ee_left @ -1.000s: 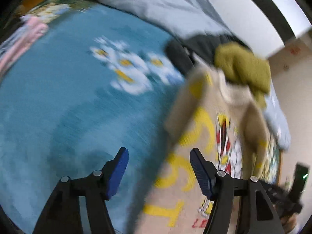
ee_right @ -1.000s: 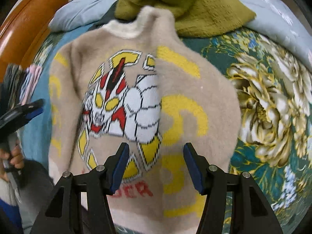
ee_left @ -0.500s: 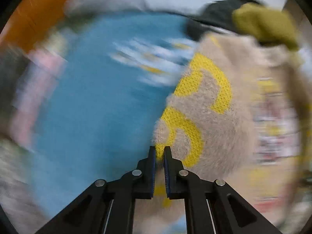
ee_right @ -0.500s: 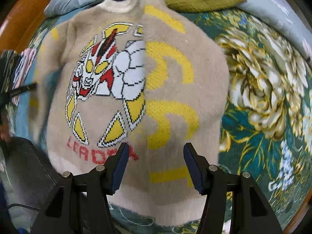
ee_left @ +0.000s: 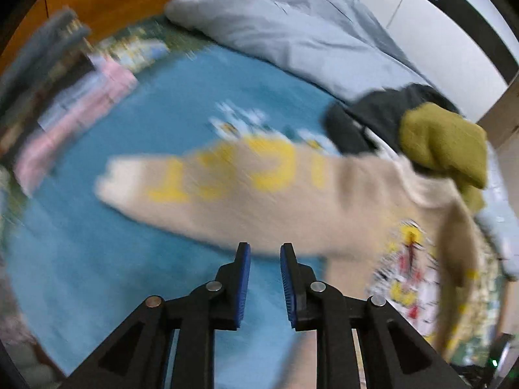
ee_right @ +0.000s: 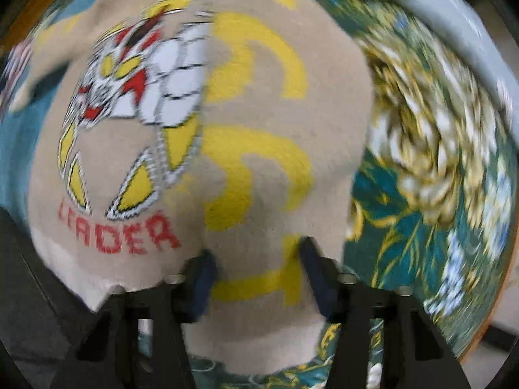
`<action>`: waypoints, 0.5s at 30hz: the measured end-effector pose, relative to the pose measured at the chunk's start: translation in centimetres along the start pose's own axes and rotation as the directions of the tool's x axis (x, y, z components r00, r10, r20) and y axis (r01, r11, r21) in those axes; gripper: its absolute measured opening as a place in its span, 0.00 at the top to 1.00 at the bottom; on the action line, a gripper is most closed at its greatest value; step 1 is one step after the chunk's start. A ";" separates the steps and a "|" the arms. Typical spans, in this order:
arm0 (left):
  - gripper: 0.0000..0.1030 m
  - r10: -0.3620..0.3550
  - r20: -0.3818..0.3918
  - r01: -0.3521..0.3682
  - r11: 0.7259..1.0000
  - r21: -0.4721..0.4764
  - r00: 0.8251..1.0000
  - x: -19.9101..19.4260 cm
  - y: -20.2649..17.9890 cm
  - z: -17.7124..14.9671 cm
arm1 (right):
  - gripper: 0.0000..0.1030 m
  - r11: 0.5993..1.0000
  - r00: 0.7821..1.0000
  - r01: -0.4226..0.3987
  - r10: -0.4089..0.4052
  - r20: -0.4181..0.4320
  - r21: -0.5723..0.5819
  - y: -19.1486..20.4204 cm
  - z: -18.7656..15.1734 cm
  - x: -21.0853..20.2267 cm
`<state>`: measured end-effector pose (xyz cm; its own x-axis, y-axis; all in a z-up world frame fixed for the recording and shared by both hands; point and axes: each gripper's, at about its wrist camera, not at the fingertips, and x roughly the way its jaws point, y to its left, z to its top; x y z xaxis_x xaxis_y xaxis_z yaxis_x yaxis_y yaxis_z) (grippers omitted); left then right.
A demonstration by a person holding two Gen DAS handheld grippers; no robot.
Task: Fold clothes
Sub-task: 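Lift and shake the sweater with both grippers, then lay it flat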
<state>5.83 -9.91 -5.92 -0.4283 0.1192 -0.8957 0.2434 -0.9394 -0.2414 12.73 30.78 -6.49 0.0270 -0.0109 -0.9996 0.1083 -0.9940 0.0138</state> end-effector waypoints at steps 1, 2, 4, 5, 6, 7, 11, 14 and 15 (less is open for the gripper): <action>0.79 -0.026 -0.016 0.026 1.000 0.002 1.000 0.5 -0.3 -0.8 | 0.83 0.999 1.000 -0.026 0.026 0.000 0.027 -0.9 0.3 -0.6; 0.79 -0.052 -0.031 0.052 0.999 0.003 0.998 1.0 -0.6 -1.6 | 0.85 0.997 0.998 -0.060 0.059 0.019 0.058 -2.3 0.6 -1.7; 0.79 -0.110 -0.066 0.110 0.994 -0.003 0.992 1.9 -1.1 -3.1 | 0.86 0.986 0.990 -0.112 0.101 0.095 0.125 -5.8 1.5 -4.7; 0.79 -0.153 -0.080 0.152 0.988 -0.025 0.985 2.1 -1.0 -3.3 | 0.86 0.982 0.987 -0.096 0.073 0.146 0.162 -8.0 2.1 -6.5; 0.79 -0.185 -0.068 0.182 0.983 -0.038 0.980 2.0 -0.9 -3.2 | 0.86 0.976 0.981 -0.063 0.022 0.195 0.208 -10.5 2.8 -8.2; 0.79 -0.206 -0.050 0.204 0.978 -0.049 0.977 1.8 -0.8 -3.1 | 0.86 0.968 0.974 -0.036 -0.022 0.227 0.247 -12.4 3.4 -9.2; 0.79 -0.211 -0.062 0.203 0.972 -0.115 0.976 2.6 0.0 -3.3 | 0.86 0.943 0.945 0.019 -0.126 0.303 0.332 -17.8 8.4 -10.2; 0.79 -0.215 -0.078 0.199 0.965 -0.172 0.974 3.0 1.0 -3.4 | 0.84 0.920 0.943 0.015 -0.143 0.300 0.392 -19.9 11.1 -9.0; 0.79 -0.229 -0.068 0.212 0.959 -0.190 0.971 2.9 1.3 -3.5 | 0.80 0.903 0.944 -0.001 -0.141 0.300 0.429 -20.4 11.2 -8.7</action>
<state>7.97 -9.66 -10.10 -0.4121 0.3526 -0.8401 0.3074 -0.8142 -0.4925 -0.83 49.98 1.61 -0.2875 0.0974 -0.9528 -0.3287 -0.9444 0.0026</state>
